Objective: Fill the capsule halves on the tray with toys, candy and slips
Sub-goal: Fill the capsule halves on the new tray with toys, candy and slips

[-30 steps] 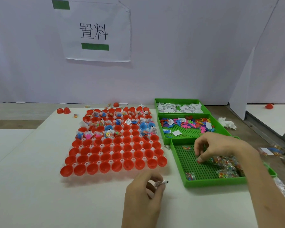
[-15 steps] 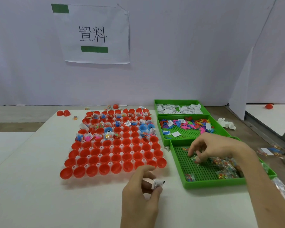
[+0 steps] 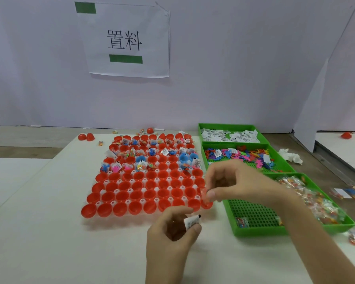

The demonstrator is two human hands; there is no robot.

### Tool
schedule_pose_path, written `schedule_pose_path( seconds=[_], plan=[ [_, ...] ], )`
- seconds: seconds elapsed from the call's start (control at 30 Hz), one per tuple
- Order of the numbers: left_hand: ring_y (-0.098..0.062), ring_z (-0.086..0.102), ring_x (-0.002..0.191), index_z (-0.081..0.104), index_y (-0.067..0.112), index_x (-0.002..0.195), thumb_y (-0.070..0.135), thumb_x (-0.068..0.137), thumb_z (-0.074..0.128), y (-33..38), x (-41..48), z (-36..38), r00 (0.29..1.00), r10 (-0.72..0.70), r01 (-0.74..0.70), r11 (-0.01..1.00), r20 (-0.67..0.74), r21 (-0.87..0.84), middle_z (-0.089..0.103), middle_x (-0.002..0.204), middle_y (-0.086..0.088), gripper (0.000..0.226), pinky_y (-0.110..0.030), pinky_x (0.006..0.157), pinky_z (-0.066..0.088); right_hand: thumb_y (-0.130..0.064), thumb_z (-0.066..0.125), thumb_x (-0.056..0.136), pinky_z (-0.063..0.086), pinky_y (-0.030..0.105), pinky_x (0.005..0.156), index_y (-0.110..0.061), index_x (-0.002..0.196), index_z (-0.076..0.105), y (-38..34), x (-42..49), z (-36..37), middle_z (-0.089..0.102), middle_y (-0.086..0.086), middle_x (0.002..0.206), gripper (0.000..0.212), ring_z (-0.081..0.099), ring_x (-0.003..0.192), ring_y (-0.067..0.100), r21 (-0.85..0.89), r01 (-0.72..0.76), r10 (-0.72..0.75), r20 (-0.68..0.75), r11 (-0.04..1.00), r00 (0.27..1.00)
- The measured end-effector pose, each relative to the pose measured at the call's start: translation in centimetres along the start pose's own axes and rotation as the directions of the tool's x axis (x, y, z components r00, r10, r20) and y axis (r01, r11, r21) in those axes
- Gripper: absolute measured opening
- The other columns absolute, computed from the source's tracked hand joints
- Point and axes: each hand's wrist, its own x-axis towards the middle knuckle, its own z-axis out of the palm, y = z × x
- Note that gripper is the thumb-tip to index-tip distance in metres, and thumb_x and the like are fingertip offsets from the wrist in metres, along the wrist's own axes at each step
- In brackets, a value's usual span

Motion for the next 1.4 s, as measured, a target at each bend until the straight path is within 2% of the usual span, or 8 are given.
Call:
schedule_pose_path(
  seconds=[0.2, 0.3, 0.43, 0.87, 1.0, 1.1, 1.27, 1.4],
  plan=[
    [-0.032, 0.061, 0.068, 0.075, 0.022, 0.075, 0.031, 0.054, 0.085, 0.1, 0.2, -0.5, 0.993, -0.021, 0.013, 0.997, -0.117, -0.074, 0.067, 0.073, -0.017, 0.025, -0.048, 0.068, 0.056, -0.021, 0.079, 0.085, 0.059, 0.037, 0.080, -0.014, 0.089, 0.070, 0.5, 1.6, 3.2, 0.074, 0.007, 0.090, 0.012, 0.072, 0.084, 0.022, -0.151, 0.056, -0.037, 0.122, 0.987, 0.992],
    [-0.020, 0.068, 0.069, 0.077, 0.021, 0.076, 0.015, 0.056, 0.083, 0.0, 0.4, -0.7, 0.992, -0.037, 0.019, 0.989, -0.119, -0.146, 0.072, 0.073, -0.011, 0.022, -0.029, 0.064, 0.058, -0.020, 0.081, 0.083, 0.060, 0.041, 0.082, -0.012, 0.089, 0.071, 0.6, 1.8, 3.4, 0.074, 0.007, 0.089, 0.014, 0.072, 0.085, 0.024, -0.143, 0.042, -0.031, 0.075, 0.989, 0.997],
    [-0.025, 0.074, 0.084, 0.079, 0.021, 0.087, -0.009, 0.075, 0.074, 0.2, 0.4, -0.8, 0.993, -0.087, 0.063, 0.959, -0.076, -0.276, 0.076, 0.086, -0.014, 0.033, -0.028, 0.070, 0.059, -0.011, 0.083, 0.081, 0.059, 0.037, 0.079, -0.010, 0.087, 0.072, 0.6, 1.9, 3.4, 0.075, 0.012, 0.088, 0.013, 0.072, 0.083, 0.031, -0.083, 0.025, -0.024, 0.010, 0.996, 1.000],
    [-0.029, 0.074, 0.082, 0.073, 0.016, 0.080, 0.013, 0.061, 0.078, 0.8, 0.2, -0.7, 0.994, -0.034, 0.000, 0.949, -0.103, -0.317, 0.075, 0.082, -0.018, 0.020, -0.028, 0.071, 0.059, -0.024, 0.086, 0.077, 0.049, 0.024, 0.063, -0.026, 0.095, 0.069, 0.9, 1.9, 3.6, 0.065, 0.002, 0.073, 0.025, 0.058, 0.065, 0.008, -0.234, 0.014, -0.018, -0.013, 0.972, 1.000],
    [-0.030, 0.074, 0.078, 0.071, 0.010, 0.072, -0.005, 0.073, 0.065, 0.6, 0.5, -0.8, 0.989, -0.064, 0.006, 0.917, -0.131, -0.399, 0.073, 0.081, -0.025, 0.016, -0.031, 0.069, 0.059, -0.031, 0.080, 0.084, 0.053, 0.026, 0.063, -0.028, 0.093, 0.071, 0.9, 1.7, 2.2, 0.070, -0.002, 0.074, 0.013, 0.065, 0.066, 0.013, -0.156, -0.025, 0.008, -0.106, 0.987, 0.994],
    [-0.031, 0.073, 0.078, 0.071, 0.009, 0.073, -0.012, 0.077, 0.062, 0.5, 0.6, -1.0, 0.989, -0.079, 0.019, 0.909, -0.127, -0.416, 0.073, 0.083, -0.025, 0.023, -0.030, 0.068, 0.059, -0.037, 0.073, 0.087, 0.053, 0.025, 0.066, -0.031, 0.084, 0.072, 1.9, 1.6, 0.0, 0.070, -0.003, 0.075, 0.007, 0.062, 0.066, 0.006, -0.212, -0.102, 0.010, -0.397, 0.972, 0.918],
    [-0.030, 0.073, 0.079, 0.071, 0.007, 0.073, -0.018, 0.083, 0.057, 0.2, 0.7, -0.9, 0.993, -0.068, 0.028, 0.925, -0.092, -0.380, 0.073, 0.083, -0.024, 0.030, -0.030, 0.067, 0.059, -0.020, 0.074, 0.088, 0.048, 0.028, 0.068, -0.026, 0.079, 0.072, 4.5, 1.3, -4.2, 0.070, -0.007, 0.072, 0.011, 0.063, 0.068, 0.008, -0.101, -0.249, 0.066, -0.810, 0.963, 0.583],
    [-0.031, 0.073, 0.081, 0.071, 0.007, 0.073, -0.020, 0.085, 0.054, 0.0, 0.9, -0.7, 0.995, -0.065, 0.035, 0.940, -0.076, -0.340, 0.073, 0.083, -0.023, 0.034, -0.031, 0.067, 0.059, -0.024, 0.077, 0.086, 0.040, 0.022, 0.060, -0.025, 0.084, 0.073, 5.9, 2.5, -5.8, 0.069, -0.007, 0.084, 0.004, 0.063, 0.080, 0.010, -0.198, -0.467, 0.164, -0.763, 0.862, 0.626]
  ],
)
